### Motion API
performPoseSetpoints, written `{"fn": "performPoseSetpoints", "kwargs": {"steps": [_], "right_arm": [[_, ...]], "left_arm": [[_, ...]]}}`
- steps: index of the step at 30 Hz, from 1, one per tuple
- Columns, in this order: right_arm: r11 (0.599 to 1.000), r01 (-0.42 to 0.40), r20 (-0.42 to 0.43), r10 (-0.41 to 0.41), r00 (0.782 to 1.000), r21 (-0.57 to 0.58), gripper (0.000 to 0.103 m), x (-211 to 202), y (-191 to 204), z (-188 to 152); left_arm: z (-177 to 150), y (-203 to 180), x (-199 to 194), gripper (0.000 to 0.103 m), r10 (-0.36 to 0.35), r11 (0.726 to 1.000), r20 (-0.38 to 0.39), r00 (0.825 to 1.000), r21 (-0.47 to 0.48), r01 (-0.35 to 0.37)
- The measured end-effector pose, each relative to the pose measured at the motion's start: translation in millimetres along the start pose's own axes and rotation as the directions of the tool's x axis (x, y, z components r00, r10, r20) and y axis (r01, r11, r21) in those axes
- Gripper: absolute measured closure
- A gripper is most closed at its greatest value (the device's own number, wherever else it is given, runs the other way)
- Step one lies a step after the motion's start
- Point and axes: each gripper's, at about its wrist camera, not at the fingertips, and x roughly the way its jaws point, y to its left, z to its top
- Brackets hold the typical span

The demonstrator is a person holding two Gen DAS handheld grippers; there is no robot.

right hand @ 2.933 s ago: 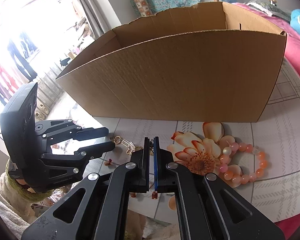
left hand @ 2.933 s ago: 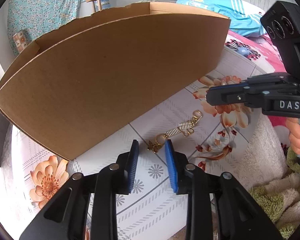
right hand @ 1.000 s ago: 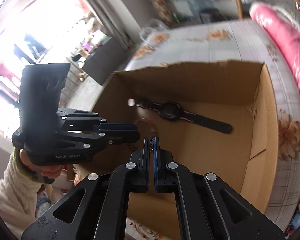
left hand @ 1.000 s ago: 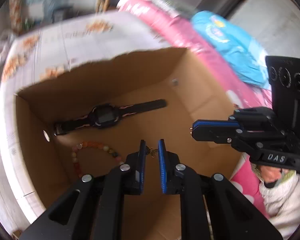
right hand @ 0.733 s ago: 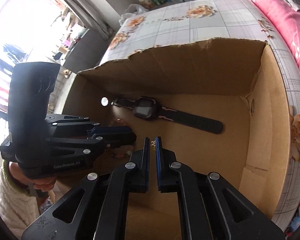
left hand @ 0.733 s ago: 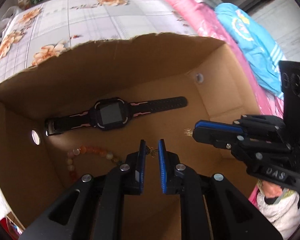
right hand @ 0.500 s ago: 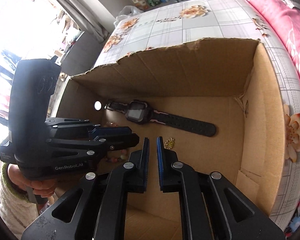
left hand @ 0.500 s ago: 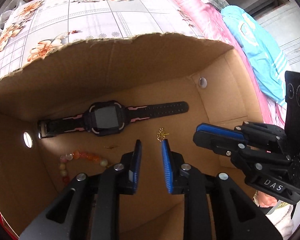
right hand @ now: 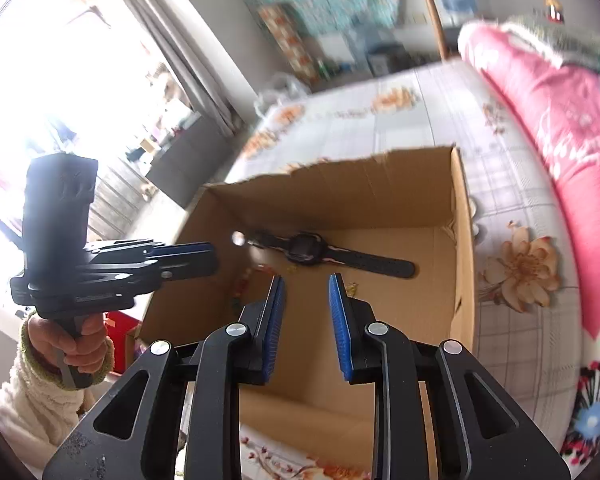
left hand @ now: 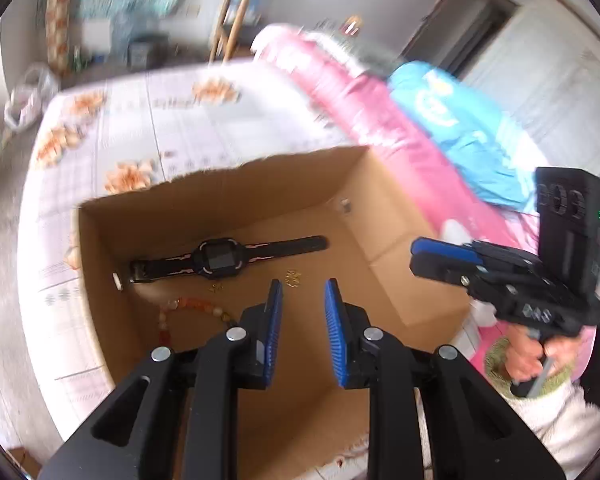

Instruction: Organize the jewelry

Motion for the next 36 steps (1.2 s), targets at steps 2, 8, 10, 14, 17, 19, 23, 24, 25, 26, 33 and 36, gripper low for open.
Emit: {"fn": "performPoseSetpoints", "kwargs": {"steps": [2, 8, 10, 14, 17, 19, 23, 24, 25, 26, 33, 36], "right_arm": [[0.999, -0.024, 0.050, 0.026, 0.998, -0.025, 0.078, -19, 8, -14], [0.990, -0.127, 0.152, 0.135, 0.979, -0.064, 0.078, -50, 29, -70], [0.986, -0.154, 0.163, 0.162, 0.973, -0.060, 0.078, -51, 32, -91], [0.986, -0.166, 0.108, 0.166, 0.980, -0.010, 0.078, -29, 31, -126], [0.992, -0.120, 0.018, 0.119, 0.993, 0.048, 0.078, 5, 28, -148], [0.996, -0.066, -0.027, 0.068, 0.997, 0.063, 0.080, 23, 26, -157], [0.997, 0.035, -0.068, -0.031, 0.997, 0.070, 0.082, 47, 24, -165], [0.997, 0.043, -0.067, -0.038, 0.997, 0.068, 0.082, 49, 24, -165], [0.997, 0.049, -0.063, -0.045, 0.997, 0.063, 0.083, 50, 25, -164], [0.997, 0.057, -0.062, -0.053, 0.997, 0.058, 0.083, 52, 26, -163], [0.995, 0.081, -0.058, -0.078, 0.995, 0.049, 0.083, 56, 32, -170], [0.995, 0.082, -0.055, -0.079, 0.995, 0.055, 0.083, 53, 30, -169]], "left_arm": [[-18, -8, -22, 0.082, -0.014, 1.000, 0.058, 0.998, 0.029, 0.012], [-94, -31, -78, 0.077, -0.025, 0.996, 0.240, 0.970, 0.084, 0.005], [-125, -33, -84, 0.076, -0.016, 0.997, 0.284, 0.959, 0.075, -0.006], [-166, -32, -56, 0.074, -0.029, 0.999, 0.254, 0.967, 0.026, 0.024], [-185, -35, -19, 0.074, 0.043, 0.998, 0.191, 0.981, 0.032, -0.050], [-194, -38, 4, 0.074, 0.105, 0.991, 0.159, 0.982, 0.067, -0.116], [-199, -44, 41, 0.074, 0.219, 0.961, 0.125, 0.968, 0.146, -0.236], [-200, -44, 47, 0.074, 0.227, 0.957, 0.121, 0.966, 0.158, -0.244], [-200, -45, 53, 0.074, 0.230, 0.953, 0.117, 0.966, 0.174, -0.248], [-199, -45, 56, 0.074, 0.231, 0.951, 0.116, 0.966, 0.182, -0.249], [-200, -55, 72, 0.074, 0.257, 0.922, 0.135, 0.957, 0.262, -0.284], [-198, -60, 75, 0.082, 0.249, 0.917, 0.131, 0.960, 0.286, -0.277]]}}
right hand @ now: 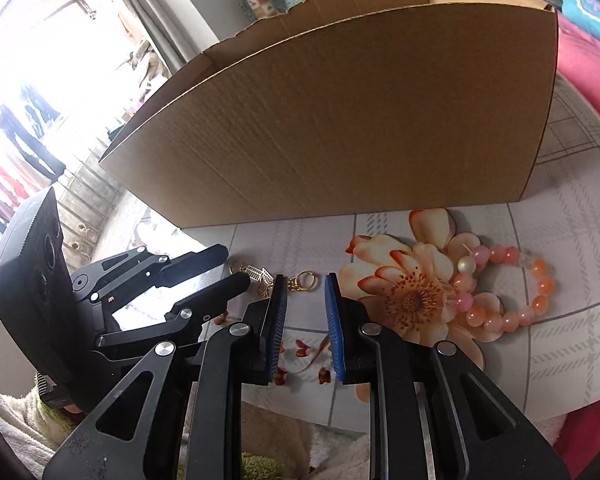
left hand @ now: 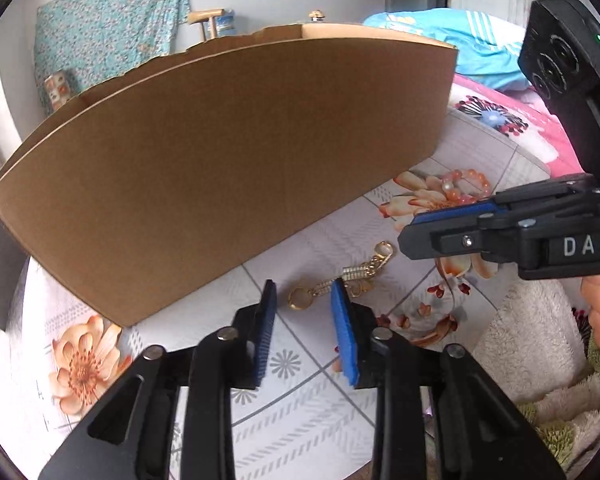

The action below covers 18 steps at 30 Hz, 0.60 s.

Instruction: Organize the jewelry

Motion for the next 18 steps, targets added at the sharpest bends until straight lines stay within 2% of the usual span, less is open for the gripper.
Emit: {"fn": "performPoseSetpoints", "kwargs": {"steps": [8, 16, 18], "right_arm": [[1.000, -0.008, 0.009, 0.008, 1.000, 0.013, 0.083, -1, -5, -4], [1.000, -0.008, 0.028, 0.008, 1.000, 0.013, 0.083, -16, -13, -7], [1.000, -0.006, 0.031, 0.005, 1.000, 0.014, 0.083, -18, -13, -7]], "left_arm": [[5, -9, 4, 0.095, -0.011, 1.000, -0.002, 1.000, 0.026, 0.011], [2, -6, 1, 0.097, -0.016, 1.000, 0.008, 1.000, 0.023, 0.015], [0, -4, 0, 0.103, -0.007, 1.000, 0.006, 1.000, 0.022, 0.006]]}}
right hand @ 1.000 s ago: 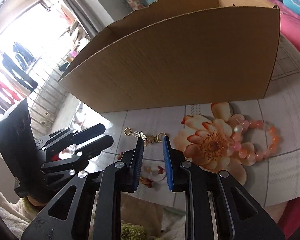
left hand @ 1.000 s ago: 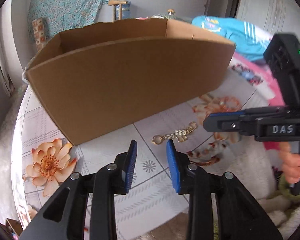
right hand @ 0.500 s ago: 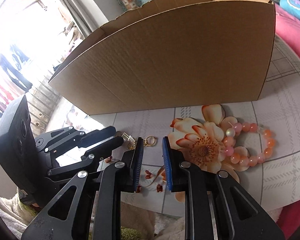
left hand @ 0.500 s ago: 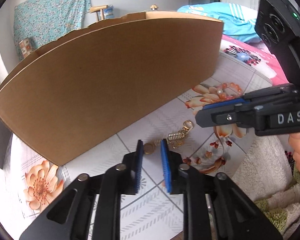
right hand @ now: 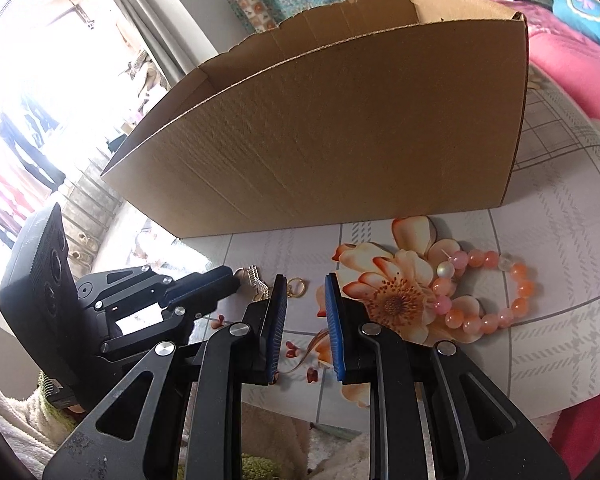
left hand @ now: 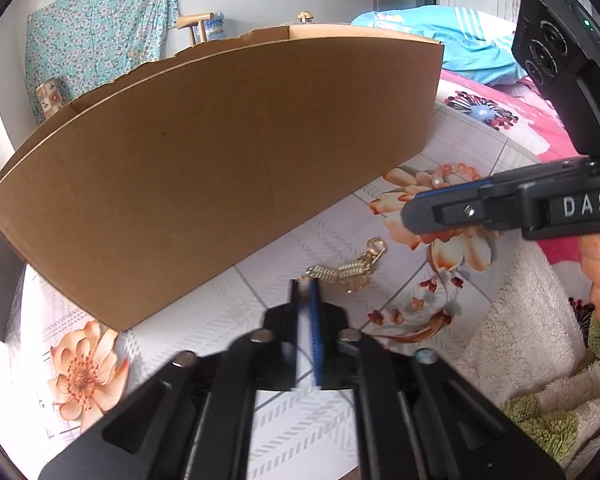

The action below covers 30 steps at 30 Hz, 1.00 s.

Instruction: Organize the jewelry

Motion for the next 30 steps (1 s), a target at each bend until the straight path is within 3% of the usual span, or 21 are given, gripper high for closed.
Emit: {"fn": "performPoseSetpoints", "kwargs": {"steps": [5, 9, 10, 12, 14, 21, 26, 30], "right_arm": [[1.000, 0.000, -0.009, 0.000, 1.000, -0.004, 0.083, 0, 2, -1], [1.000, -0.007, -0.014, 0.007, 1.000, -0.007, 0.083, 3, 5, 0], [1.000, -0.009, -0.017, 0.009, 1.000, -0.006, 0.083, 4, 5, 1], [1.000, -0.011, -0.024, 0.011, 1.000, -0.005, 0.083, 6, 4, 2], [1.000, -0.012, -0.030, 0.011, 0.999, -0.006, 0.083, 8, 5, 3], [1.000, -0.014, -0.034, 0.014, 0.999, -0.004, 0.083, 12, 8, 8], [1.000, -0.019, -0.044, 0.019, 0.999, 0.001, 0.083, 19, 8, 11], [1.000, -0.022, -0.048, 0.022, 0.999, 0.004, 0.083, 21, 6, 12]], "left_arm": [[-9, 14, -7, 0.103, 0.007, 0.999, -0.004, 1.000, -0.041, -0.007], [-12, 22, -12, 0.101, -0.043, 0.996, 0.001, 0.999, -0.073, 0.043], [-12, 22, -13, 0.098, -0.052, 0.996, 0.007, 0.999, -0.069, 0.052], [-9, 18, -13, 0.080, -0.051, 0.998, 0.015, 0.999, -0.041, 0.051], [-6, 13, -11, 0.075, -0.043, 0.999, 0.019, 0.999, 0.000, 0.043], [7, 4, 3, 0.076, -0.040, 0.995, -0.005, 0.999, 0.088, 0.040], [11, 4, 6, 0.091, -0.083, 0.987, -0.022, 0.996, 0.138, 0.085], [15, 7, 8, 0.093, -0.120, 0.981, -0.039, 0.992, 0.146, 0.124]]}}
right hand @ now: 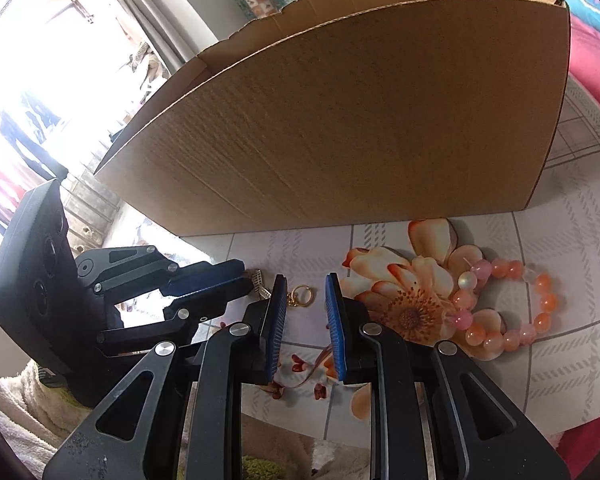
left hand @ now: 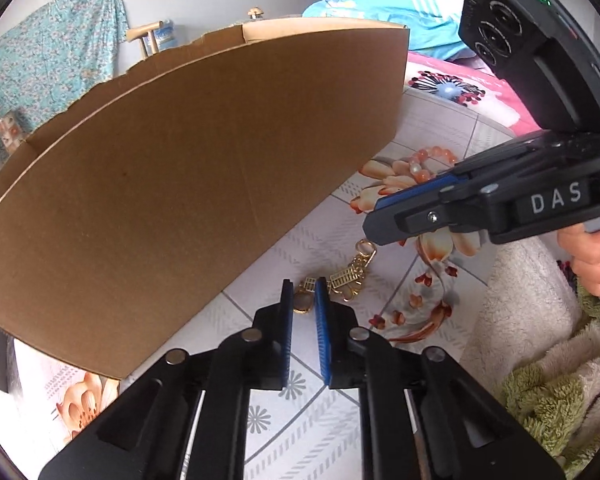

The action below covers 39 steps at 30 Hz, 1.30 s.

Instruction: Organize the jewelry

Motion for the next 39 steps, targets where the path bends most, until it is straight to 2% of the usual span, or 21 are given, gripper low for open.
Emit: {"fn": "performPoseSetpoints", "kwargs": {"steps": [5, 9, 13, 19, 26, 32, 39], "right_arm": [[1.000, -0.001, 0.005, 0.001, 1.000, 0.004, 0.083, -1, -1, -2], [1.000, 0.006, 0.007, -0.006, 1.000, -0.010, 0.083, -4, 0, -5], [0.996, 0.036, 0.000, -0.036, 0.999, -0.078, 0.083, -6, 8, -11], [0.973, 0.102, -0.012, -0.107, 0.994, -0.209, 0.088, 4, 30, -20], [0.918, 0.187, 0.008, -0.197, 0.980, -0.350, 0.090, 19, 56, -18], [0.903, 0.195, 0.005, -0.209, 0.978, -0.384, 0.092, 32, 66, -10], [0.905, 0.191, -0.002, -0.207, 0.978, -0.381, 0.094, 40, 67, -3]], "left_arm": [[-1, 1, -1, 0.093, -0.003, 1.000, 0.000, 1.000, -0.017, 0.003], [-6, 4, -5, 0.093, 0.019, 0.998, -0.004, 1.000, -0.065, -0.019], [-16, 12, -13, 0.093, 0.060, 0.988, -0.013, 0.998, -0.141, -0.061], [-28, 21, -22, 0.093, 0.079, 0.970, -0.007, 0.997, -0.229, -0.078], [-29, 19, -22, 0.093, 0.094, 0.969, -0.001, 0.996, -0.228, -0.092], [-30, 21, -22, 0.093, 0.086, 0.968, 0.005, 0.996, -0.236, -0.083], [-30, 21, -22, 0.093, 0.084, 0.968, 0.012, 0.996, -0.238, -0.079]]}}
